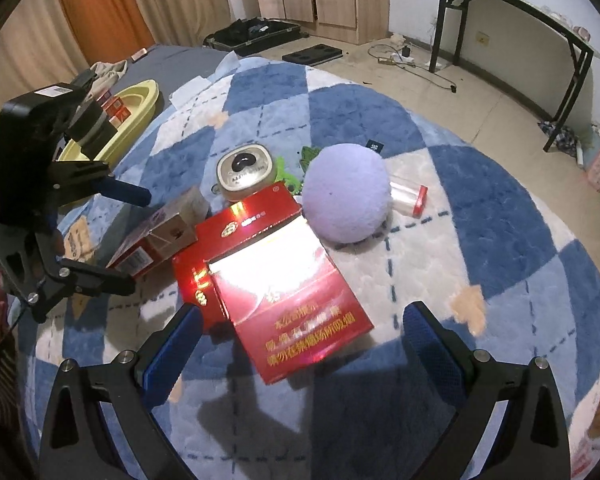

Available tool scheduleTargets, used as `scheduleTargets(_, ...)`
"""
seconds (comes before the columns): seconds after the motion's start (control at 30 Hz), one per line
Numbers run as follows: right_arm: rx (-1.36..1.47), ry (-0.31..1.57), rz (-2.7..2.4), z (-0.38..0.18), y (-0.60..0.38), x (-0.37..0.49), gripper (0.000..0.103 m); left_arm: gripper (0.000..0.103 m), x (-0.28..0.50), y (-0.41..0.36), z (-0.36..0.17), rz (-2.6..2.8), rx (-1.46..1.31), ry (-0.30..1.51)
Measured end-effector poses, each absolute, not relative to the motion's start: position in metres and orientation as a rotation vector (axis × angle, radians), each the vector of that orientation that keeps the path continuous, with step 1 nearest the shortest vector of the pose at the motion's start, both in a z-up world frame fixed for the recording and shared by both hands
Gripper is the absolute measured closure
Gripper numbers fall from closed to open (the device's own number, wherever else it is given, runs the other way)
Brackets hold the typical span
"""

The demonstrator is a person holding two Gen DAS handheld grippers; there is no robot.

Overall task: Organize rigid objects
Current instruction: 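Grasp a red-and-silver pack with the left tool while the right tool grasps the red Diamond pack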

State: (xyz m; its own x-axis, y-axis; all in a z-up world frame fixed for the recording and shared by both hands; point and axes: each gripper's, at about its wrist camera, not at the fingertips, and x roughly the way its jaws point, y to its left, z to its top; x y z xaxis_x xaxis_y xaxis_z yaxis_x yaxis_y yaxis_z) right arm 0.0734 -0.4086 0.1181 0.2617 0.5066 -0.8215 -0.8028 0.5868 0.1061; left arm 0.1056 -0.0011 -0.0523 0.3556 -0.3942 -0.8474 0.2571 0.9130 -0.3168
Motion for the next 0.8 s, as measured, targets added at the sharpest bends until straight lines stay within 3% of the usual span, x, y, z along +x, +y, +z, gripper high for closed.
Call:
scheduleTargets(0.1,-0.381,0.937,0.936,0.114,-0.403,0.074,0.002,0.002,0.110,0.002,-0.057,-0.434,-0.184,1.144)
scheduleTargets(0.3,-0.369,0.951,0.946,0.101,-0.396,0.078,0.011,0.015,0.114,0.000,-0.059,-0.450,-0.223,1.143)
scheduleTargets(0.4,-0.352,0.955,0.971,0.098,-0.394,0.079,0.028,0.033,0.116,0.002,-0.059,-0.423,-0.247,1.146)
scheduleTargets(0.47,-0.324,0.952,0.973,0.100,-0.395,0.081,0.029,0.045,0.118,0.003,-0.060,-0.421,-0.257,1.150)
scheduleTargets(0.8,-0.278,0.925,0.921,0.123,-0.412,0.070,0.031,0.045,0.100,0.011,-0.038,-0.356,-0.198,1.097)
